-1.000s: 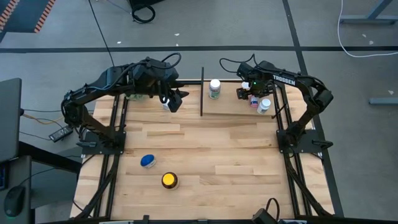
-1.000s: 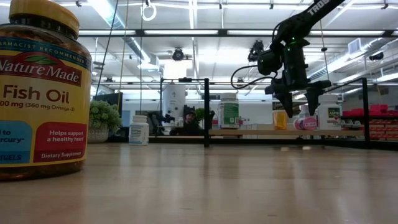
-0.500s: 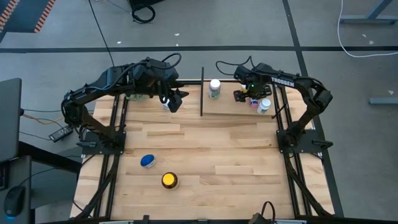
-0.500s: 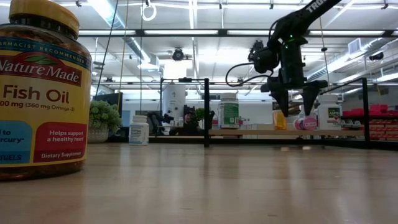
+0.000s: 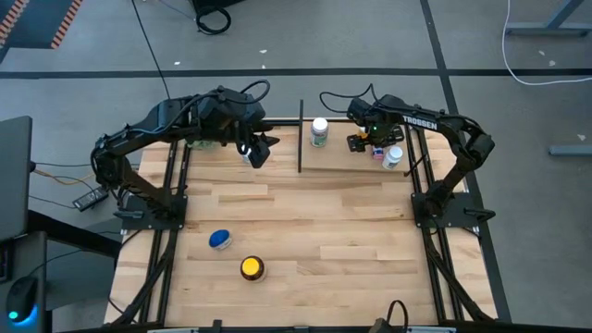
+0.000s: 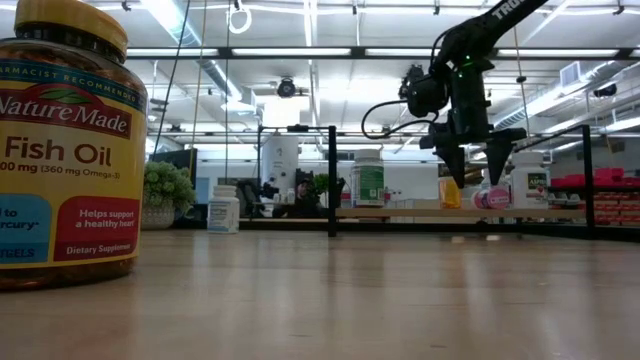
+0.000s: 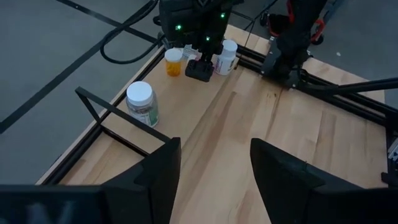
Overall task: Pick and place medicine bottles onto shelf by color
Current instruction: Put the pink pill bottle on the shelf
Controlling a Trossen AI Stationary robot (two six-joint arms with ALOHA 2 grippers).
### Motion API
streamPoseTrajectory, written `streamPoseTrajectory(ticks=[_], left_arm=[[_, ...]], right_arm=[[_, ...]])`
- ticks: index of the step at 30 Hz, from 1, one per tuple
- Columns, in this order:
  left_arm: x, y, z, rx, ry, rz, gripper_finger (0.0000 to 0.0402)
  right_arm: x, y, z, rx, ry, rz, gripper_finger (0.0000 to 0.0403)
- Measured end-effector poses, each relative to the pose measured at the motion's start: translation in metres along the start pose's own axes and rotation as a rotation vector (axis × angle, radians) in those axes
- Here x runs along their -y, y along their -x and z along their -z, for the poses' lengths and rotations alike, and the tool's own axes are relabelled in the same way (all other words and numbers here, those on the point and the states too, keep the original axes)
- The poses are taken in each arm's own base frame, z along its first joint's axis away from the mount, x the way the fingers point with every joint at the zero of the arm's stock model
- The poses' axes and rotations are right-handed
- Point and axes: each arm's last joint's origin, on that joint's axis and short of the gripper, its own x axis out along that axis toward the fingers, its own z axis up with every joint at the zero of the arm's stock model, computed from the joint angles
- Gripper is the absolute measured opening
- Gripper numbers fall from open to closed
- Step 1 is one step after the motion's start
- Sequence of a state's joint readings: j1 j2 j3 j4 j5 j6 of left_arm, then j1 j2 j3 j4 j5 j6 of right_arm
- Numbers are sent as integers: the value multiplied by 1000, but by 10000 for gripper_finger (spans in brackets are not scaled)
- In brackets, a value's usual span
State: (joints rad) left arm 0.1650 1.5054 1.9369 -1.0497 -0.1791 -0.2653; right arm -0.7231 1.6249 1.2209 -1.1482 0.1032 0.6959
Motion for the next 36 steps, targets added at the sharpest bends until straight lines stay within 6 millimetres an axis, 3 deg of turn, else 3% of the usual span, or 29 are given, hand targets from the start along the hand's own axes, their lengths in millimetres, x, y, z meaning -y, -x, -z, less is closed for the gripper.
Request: streamPoseTrajectory(ticks=[13,24,36], left_arm=[[-1,1,3,-32,-6,-8,199],[-1,0,3,-32,-22,-8,206],[-1,1,4,-43,-23,-11,202]], right_arm=[[-1,-20,16,-57,44,26,326],[1,-20,13,-1,45,80,326],[11,-22,-5,65,-111,50,326]])
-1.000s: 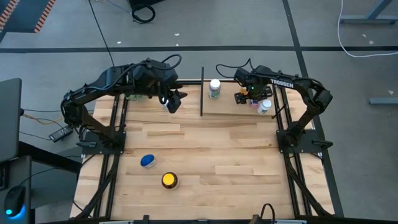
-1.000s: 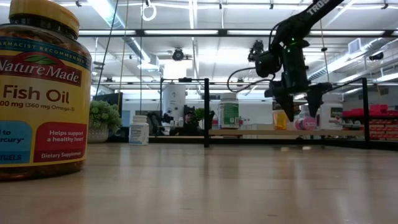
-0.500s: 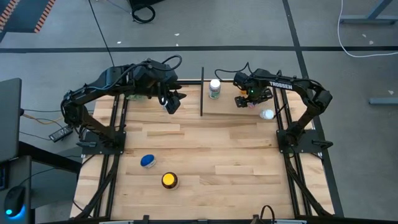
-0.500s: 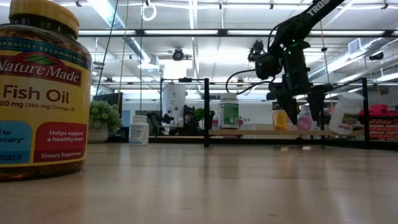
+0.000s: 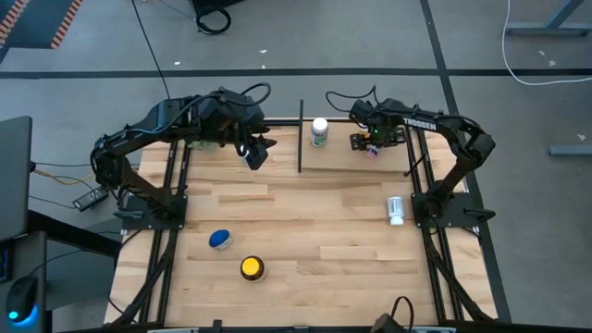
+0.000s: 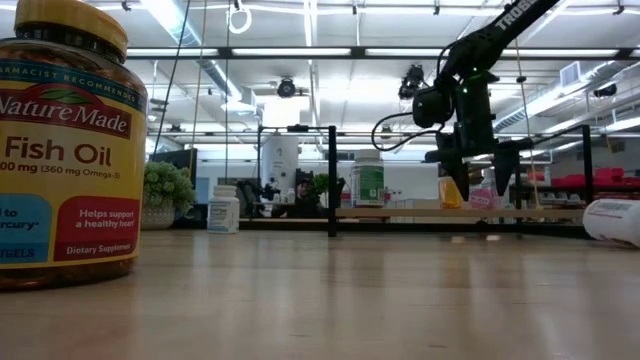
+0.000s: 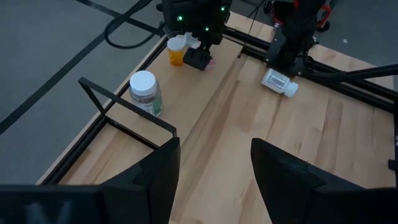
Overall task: Pick and place medicine bottles onto shelf by color
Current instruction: Put the pink pill bottle on the shelf
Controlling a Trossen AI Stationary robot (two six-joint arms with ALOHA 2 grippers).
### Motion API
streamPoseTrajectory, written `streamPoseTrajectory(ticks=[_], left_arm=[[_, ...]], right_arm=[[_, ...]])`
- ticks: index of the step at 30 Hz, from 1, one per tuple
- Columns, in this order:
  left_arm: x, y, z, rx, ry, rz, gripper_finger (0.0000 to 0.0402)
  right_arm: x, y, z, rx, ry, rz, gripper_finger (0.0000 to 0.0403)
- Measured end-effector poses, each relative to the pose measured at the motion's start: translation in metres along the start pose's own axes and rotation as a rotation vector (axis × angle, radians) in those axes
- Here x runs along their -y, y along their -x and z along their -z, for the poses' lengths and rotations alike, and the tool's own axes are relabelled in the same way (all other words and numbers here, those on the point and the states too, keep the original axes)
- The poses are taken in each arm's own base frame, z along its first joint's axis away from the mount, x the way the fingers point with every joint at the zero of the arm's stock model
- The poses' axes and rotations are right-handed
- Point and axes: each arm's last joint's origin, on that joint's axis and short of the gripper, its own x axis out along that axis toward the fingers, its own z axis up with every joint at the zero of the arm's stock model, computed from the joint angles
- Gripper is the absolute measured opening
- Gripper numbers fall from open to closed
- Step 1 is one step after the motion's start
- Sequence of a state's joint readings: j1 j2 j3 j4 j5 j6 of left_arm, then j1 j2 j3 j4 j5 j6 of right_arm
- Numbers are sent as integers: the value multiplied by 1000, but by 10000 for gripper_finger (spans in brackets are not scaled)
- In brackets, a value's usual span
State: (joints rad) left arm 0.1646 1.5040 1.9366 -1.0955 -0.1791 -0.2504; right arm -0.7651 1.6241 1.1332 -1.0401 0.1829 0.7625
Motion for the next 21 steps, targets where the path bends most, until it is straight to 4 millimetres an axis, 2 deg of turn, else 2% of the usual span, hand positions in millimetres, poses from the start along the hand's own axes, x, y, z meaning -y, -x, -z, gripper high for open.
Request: streamPoseTrajectory(ticks=[7,14,21], left_arm=[[0,0,0,-4,-1,-1,200],[0,0,0,-4,-2,-1,199],[0,0,0,-1,-2,0,203]], right_arm=[[3,-4,-1,-1,-34,1,308],[1,-23,22,-63,-23,9,256],[-19,-6,40,-34,123,32,187]])
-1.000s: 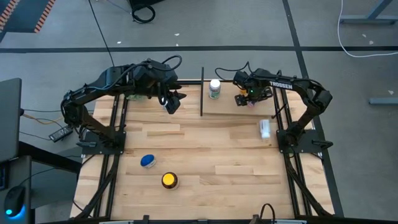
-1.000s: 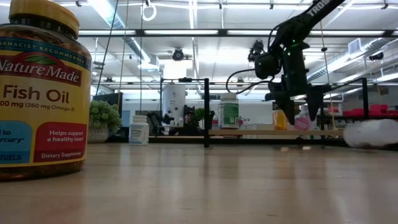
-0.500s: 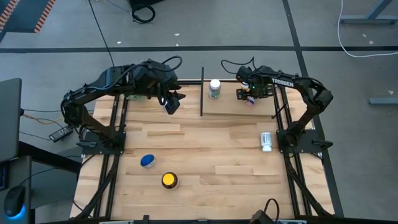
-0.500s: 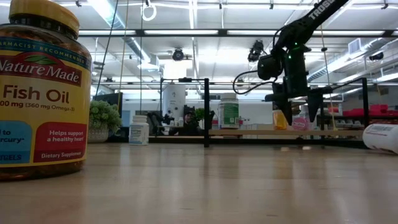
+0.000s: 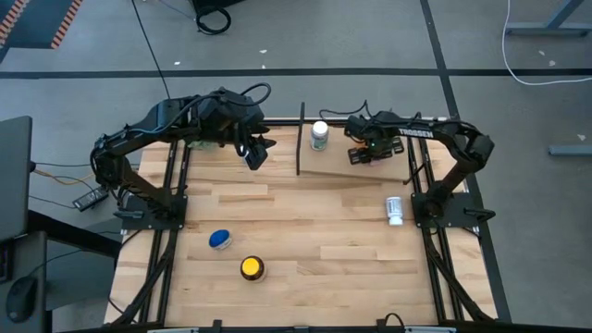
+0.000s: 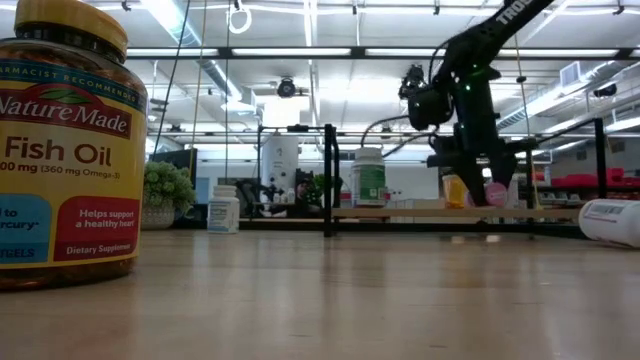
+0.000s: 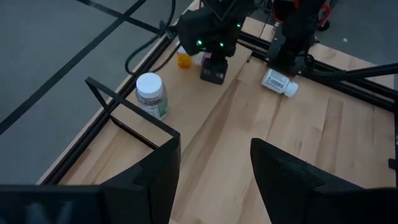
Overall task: Pick and place medicine bottles onto shelf by color
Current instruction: Put the pink pill bottle on the shelf
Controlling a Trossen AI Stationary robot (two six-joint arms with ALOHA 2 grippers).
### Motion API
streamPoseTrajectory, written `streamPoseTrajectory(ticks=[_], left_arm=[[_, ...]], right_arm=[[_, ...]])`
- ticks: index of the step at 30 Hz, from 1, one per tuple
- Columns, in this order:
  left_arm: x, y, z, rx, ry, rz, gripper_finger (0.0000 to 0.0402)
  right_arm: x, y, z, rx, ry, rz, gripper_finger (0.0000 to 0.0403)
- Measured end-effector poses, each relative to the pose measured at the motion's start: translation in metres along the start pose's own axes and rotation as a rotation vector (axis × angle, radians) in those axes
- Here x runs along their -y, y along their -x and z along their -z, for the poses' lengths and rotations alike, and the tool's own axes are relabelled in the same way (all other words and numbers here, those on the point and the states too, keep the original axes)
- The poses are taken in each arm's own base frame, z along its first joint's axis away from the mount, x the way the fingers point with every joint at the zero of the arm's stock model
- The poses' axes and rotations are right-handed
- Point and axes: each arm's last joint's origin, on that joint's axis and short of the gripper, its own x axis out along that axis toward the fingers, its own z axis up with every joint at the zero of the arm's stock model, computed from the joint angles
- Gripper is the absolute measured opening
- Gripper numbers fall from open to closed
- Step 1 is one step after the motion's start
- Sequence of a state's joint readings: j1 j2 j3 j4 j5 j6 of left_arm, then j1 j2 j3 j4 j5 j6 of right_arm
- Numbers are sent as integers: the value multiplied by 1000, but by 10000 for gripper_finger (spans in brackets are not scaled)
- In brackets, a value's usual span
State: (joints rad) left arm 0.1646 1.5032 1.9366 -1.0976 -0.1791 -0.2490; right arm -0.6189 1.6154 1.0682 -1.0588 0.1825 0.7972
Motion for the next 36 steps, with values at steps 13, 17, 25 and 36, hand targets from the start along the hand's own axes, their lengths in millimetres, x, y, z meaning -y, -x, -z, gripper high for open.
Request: streamPoseTrajectory(ticks=[13,17,25,36], left_arm=[[1,0,-7,73,44,17,199],[1,0,-7,75,69,13,196],[1,0,-7,76,97,9,190],[2,0,-7,75,121,12,190]], right_arm=[[-28,56,26,10,169,-32,183],[-37,71,52,47,194,-94,174],[-62,44,105,-16,351,-226,174],[-23,-33,130,-162,304,-6,173]])
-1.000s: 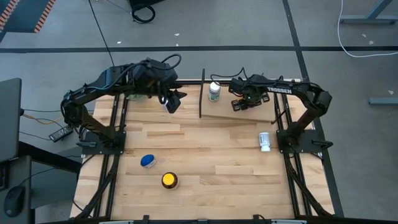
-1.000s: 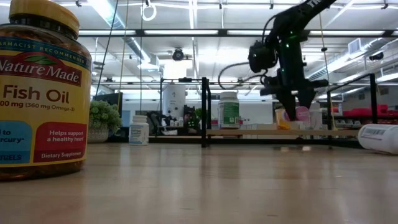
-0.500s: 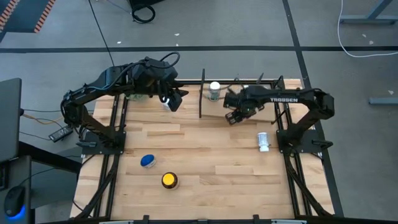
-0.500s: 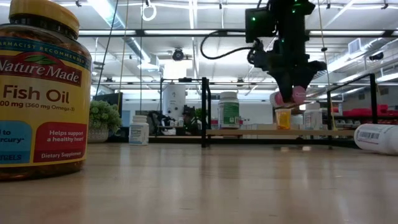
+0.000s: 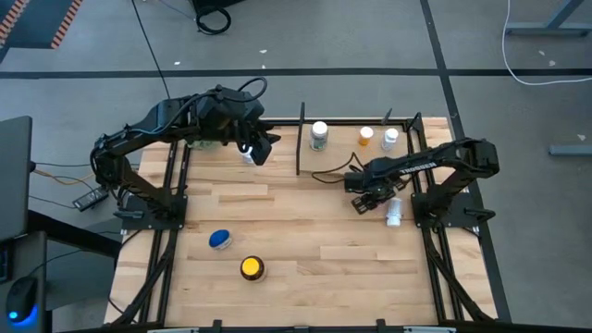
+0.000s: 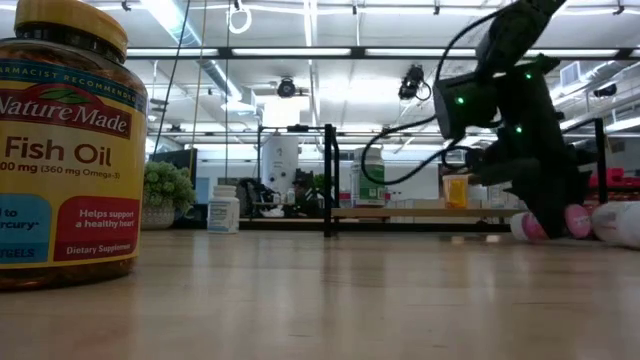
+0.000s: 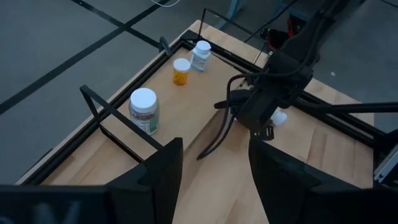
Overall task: Pick and place medicine bottles onto shelf by color
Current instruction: Put the pink pill bottle on the shelf
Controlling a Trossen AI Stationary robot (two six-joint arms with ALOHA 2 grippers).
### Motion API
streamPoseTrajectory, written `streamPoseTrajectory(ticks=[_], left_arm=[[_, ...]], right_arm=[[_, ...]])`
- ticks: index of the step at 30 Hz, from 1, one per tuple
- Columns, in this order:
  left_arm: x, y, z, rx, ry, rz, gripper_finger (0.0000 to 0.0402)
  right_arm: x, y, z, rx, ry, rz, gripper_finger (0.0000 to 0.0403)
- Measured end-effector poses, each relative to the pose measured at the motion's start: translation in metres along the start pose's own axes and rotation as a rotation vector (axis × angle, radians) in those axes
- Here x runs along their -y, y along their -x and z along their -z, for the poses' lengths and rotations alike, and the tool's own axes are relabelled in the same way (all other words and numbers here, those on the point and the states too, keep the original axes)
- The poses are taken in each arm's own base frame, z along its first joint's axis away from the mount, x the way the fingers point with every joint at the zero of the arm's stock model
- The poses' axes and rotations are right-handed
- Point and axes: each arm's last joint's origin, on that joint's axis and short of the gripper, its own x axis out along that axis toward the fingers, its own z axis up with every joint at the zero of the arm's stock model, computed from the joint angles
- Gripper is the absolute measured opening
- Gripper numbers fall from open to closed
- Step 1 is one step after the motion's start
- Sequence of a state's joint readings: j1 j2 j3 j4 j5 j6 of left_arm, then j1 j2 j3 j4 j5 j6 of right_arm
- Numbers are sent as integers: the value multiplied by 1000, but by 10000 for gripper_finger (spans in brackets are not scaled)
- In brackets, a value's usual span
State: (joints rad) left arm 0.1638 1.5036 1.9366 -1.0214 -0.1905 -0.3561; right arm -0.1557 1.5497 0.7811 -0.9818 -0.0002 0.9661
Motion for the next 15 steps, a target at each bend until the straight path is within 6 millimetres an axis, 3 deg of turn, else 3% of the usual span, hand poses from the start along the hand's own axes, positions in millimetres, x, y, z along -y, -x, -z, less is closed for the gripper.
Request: streamPoseTrajectory(ticks=[5,15], left_arm=[[0,0,0,0,0,0,190],[-1,0,1,-15,-3,-6,190]], right_arm=[[6,-6,-4,16,0,15,173],[26,-6,-32,52,-16,20,173]])
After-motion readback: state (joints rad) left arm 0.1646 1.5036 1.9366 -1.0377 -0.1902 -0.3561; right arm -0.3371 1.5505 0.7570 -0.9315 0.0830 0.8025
